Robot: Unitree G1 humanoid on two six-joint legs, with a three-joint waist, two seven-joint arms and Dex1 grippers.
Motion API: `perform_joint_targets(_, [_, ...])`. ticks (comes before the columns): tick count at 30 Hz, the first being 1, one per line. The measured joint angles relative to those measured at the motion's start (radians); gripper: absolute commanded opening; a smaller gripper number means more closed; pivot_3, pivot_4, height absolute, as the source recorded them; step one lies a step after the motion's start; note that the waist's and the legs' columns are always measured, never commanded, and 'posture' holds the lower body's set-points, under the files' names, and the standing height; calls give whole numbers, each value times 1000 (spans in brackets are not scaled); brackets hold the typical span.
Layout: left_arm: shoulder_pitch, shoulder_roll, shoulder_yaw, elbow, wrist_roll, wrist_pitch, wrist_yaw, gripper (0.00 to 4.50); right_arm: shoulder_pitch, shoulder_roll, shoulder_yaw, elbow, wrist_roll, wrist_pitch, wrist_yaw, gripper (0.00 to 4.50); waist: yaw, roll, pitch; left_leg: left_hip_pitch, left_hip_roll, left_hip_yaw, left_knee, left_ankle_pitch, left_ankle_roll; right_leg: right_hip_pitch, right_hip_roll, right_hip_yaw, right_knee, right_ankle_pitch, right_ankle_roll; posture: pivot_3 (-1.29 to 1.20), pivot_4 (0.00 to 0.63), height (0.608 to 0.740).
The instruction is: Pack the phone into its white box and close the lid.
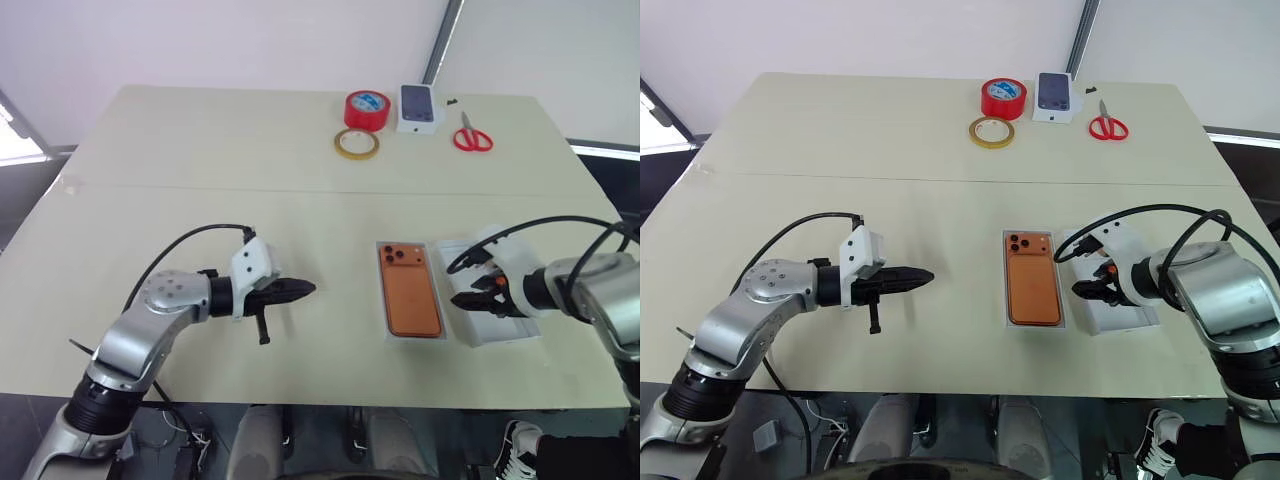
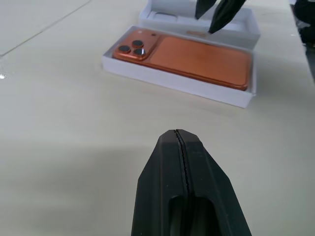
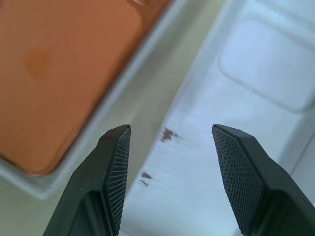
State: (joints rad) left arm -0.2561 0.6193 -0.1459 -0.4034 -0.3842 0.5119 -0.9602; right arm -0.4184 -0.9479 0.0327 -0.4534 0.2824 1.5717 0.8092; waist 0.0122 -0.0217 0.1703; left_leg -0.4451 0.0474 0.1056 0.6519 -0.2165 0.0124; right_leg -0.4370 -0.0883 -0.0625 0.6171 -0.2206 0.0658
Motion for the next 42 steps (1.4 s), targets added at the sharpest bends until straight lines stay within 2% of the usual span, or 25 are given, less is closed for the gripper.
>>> perform_joint_targets(3, [13, 1, 1, -5, 1, -28, -3, 0, -2, 42, 3, 9, 7, 26, -65, 2745, -1, 0, 0, 0, 0, 0, 0, 0, 0, 0, 1, 0, 0, 0, 0, 0, 150, 740])
perform_joint_targets(4, [14, 1, 1, -5, 2, -31, -3, 0, -2, 60, 2, 12, 6, 33, -88, 2520, -1, 0, 0, 0, 0, 0, 0, 0, 0, 0, 1, 0, 0, 0, 0, 0, 150, 740])
perform_joint_targets(6, [16, 2, 0, -4, 4, -39, -1, 0, -2, 102, -11, 19, 4, 36, -144, 1942, -2, 0, 0, 0, 0, 0, 0, 0, 0, 0, 2, 0, 0, 0, 0, 0, 150, 740])
perform_joint_targets(10, [17, 2, 0, 1, 5, -49, 2, 0, 2, 151, -54, 26, 35, 36, -225, 17, -2, 0, 0, 1, 0, 0, 0, 0, 0, 1, 3, 0, 0, 0, 0, 0, 150, 740])
perform_joint_targets(17, [27, 1, 6, 47, 10, -69, 16, 0, -19, 187, -145, 43, 109, 37, -346, 17, -2, 1, 0, 0, 0, 0, 0, 0, 0, 0, 3, 0, 1, 0, 0, 0, 150, 740])
perform_joint_targets(22, [19, -23, 76, 117, 0, -74, 62, 0, -292, 267, -339, 178, 252, 36, -377, 17, -20, 3, 1, 0, 2, 1, -1, 0, 1, -2, 6, 1, 3, 1, 0, 0, 150, 740])
perform_joint_targets(25, [17, -26, 111, 138, -11, -91, 65, 0, -407, 329, -442, 282, 528, 36, -473, 17, -24, 2, 1, 1, 3, 0, -4, 0, 1, -1, 7, 0, 2, 1, 1, 0, 150, 740])
perform_joint_targets(27, [15, -26, 122, 160, -16, -108, 55, 0, -417, 405, -462, 377, 881, 36, -649, 17, -26, 2, 0, 1, 4, 0, -5, 0, 1, -1, 8, 0, 3, 2, 4, 0, 150, 740])
perform_joint_targets(29, [8, -30, 120, 174, -15, -114, 47, 0, -332, 404, -355, 387, 1244, -61, -878, 17, -22, 2, 1, 0, 3, 0, -5, 0, 1, -1, 7, 0, 3, 2, 4, 0, 150, 740])
perform_joint_targets(31, [7, -30, 122, 195, -15, -125, 46, 0, -246, 401, -244, 362, 1502, -182, -1071, 17, -21, 3, 1, 0, 2, 0, -4, 0, 1, -1, 6, 0, 3, 2, 4, 0, 150, 740])
perform_joint_targets(32, [5, -31, 122, 204, -14, -128, 45, 0, -208, 416, -209, 333, 1574, -245, -1144, 17, -23, 3, 1, 0, 2, 1, -3, 0, 1, 0, 6, 0, 2, 2, 4, 0, 150, 740])
perform_joint_targets(36, [-34, -45, 110, 229, -1, -140, 44, 0, -57, 605, -121, 163, 1658, -456, -1360, 17, -27, 3, 1, 1, 3, 1, -1, 0, 1, 2, 6, 1, 1, 2, 4, 0, 150, 740])
perform_joint_targets(40, [-51, -71, 73, 242, 17, -149, 45, 0, 109, 704, -33, 38, 1665, -604, -1557, 17, -24, 3, 0, 0, 2, 1, -2, 0, 1, 1, 5, 1, -1, 1, 3, 0, 150, 740])
perform_joint_targets(42, [-63, -85, 46, 242, 27, -149, 47, 0, 135, 709, -29, 10, 1666, -650, -1616, 17, -26, 3, 0, 1, 2, 1, -1, 0, 1, 2, 5, 2, -1, 1, 2, 0, 150, 740])
